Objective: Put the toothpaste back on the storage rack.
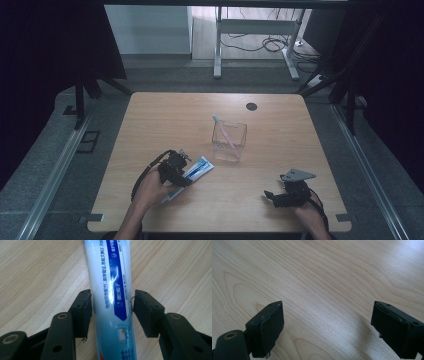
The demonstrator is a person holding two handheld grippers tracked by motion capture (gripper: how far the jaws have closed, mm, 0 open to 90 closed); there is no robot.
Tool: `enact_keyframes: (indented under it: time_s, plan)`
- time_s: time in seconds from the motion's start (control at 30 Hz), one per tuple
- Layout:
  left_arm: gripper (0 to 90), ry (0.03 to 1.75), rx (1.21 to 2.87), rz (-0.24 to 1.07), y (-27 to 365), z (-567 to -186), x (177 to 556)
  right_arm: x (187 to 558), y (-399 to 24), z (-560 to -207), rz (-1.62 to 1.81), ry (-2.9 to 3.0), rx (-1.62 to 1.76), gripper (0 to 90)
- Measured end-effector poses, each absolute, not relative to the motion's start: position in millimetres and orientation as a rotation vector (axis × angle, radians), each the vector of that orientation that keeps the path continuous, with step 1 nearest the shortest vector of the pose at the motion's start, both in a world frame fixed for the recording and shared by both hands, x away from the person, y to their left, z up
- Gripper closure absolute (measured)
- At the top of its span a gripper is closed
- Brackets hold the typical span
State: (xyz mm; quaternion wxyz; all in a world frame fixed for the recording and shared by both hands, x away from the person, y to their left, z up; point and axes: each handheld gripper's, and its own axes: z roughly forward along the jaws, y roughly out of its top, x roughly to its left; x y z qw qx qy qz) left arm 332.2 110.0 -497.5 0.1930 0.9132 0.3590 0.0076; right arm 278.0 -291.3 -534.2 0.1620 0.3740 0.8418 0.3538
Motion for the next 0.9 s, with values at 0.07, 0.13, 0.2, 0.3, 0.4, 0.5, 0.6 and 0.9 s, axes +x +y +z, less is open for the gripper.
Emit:
enact_keyframes:
  time_s: [0.07, 0.13, 0.2, 0.3, 0.4, 0.5, 0.6, 0.9]
  plan:
    - [48.1, 1.022, 2.57, 0.011, 107.4, -499.8, 333.8, 278.0, -291.5, -534.2, 1.01, 2.401, 1.066, 11.5]
    - [47.5, 1.023, 2.583, 0.006, 105.5, -501.7, 335.8, 277.9, -291.1, -534.3, 1.009, 2.403, 1.066, 11.5]
    - [47.4, 1.033, 2.586, 0.003, 103.9, -503.0, 336.7, 277.9, -290.8, -534.4, 1.006, 2.404, 1.063, 11.5]
    - [47.7, 1.045, 2.596, 0.0, 101.7, -504.8, 338.2, 277.9, -290.9, -534.4, 1.008, 2.404, 1.063, 11.5]
    - [50.1, 1.062, 2.6, -0.004, 99.9, -504.9, 338.4, 277.9, -291.2, -534.2, 1.007, 2.402, 1.065, 11.6]
    - [59.1, 1.063, 2.591, 0.002, 101.3, -501.6, 337.5, 277.8, -291.6, -533.8, 1.007, 2.398, 1.063, 11.6]
    - [65.9, 1.059, 2.576, 0.008, 103.2, -499.4, 335.9, 277.8, -291.6, -534.0, 1.008, 2.399, 1.062, 11.6]
    - [71.5, 1.063, 2.527, 0.019, 109.7, -495.3, 332.8, 278.0, -291.6, -534.2, 1.012, 2.399, 1.067, 11.6]
